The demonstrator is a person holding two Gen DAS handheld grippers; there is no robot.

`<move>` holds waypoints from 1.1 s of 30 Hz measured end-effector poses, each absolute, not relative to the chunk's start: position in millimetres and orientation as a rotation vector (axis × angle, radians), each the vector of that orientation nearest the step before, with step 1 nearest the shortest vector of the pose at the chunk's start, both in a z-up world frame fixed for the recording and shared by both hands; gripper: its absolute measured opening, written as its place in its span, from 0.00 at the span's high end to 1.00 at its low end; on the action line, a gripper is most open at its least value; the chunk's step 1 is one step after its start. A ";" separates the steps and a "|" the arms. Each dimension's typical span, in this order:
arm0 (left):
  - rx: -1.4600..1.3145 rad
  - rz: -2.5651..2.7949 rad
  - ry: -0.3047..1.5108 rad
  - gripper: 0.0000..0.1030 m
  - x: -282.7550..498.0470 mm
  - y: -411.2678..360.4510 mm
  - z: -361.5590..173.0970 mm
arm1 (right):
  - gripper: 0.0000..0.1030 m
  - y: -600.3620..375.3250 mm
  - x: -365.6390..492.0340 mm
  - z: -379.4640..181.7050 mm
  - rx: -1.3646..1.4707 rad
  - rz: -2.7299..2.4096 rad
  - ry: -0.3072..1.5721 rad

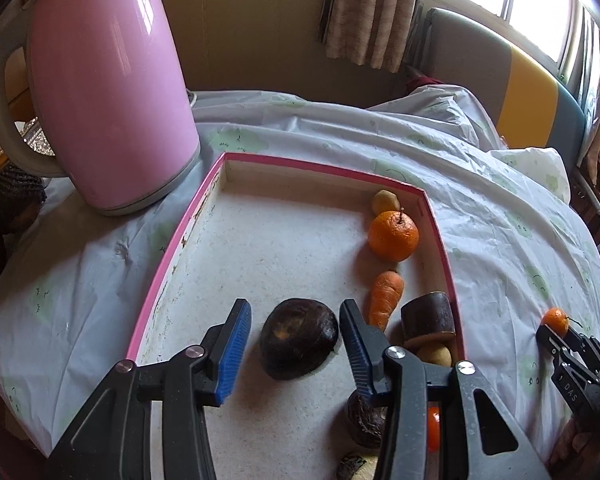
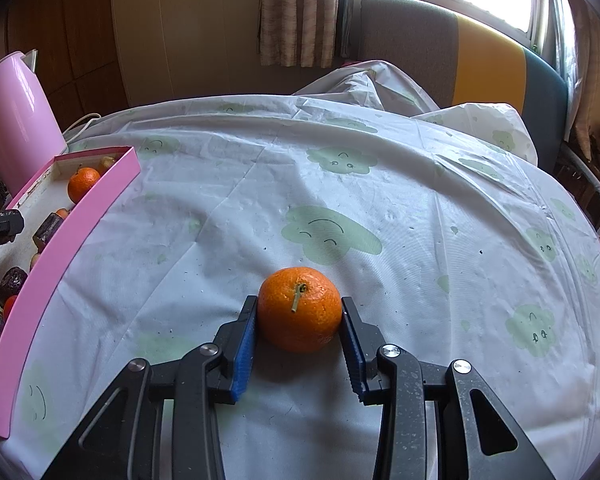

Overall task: Organize fruits
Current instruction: 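Lift the beet with the left tool, carry it into the tray, release, then lift the tangerine with the right tool and release it in the tray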

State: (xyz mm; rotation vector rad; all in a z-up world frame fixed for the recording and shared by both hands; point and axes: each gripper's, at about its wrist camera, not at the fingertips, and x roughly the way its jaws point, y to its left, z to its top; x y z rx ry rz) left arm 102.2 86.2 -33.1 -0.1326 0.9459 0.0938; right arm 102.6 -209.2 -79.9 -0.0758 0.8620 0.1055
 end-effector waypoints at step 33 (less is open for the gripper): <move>-0.093 0.059 0.851 0.52 35.8 59.2 0.4 | 0.61 -209.6 102.3 -79.1 -0.070 0.108 0.865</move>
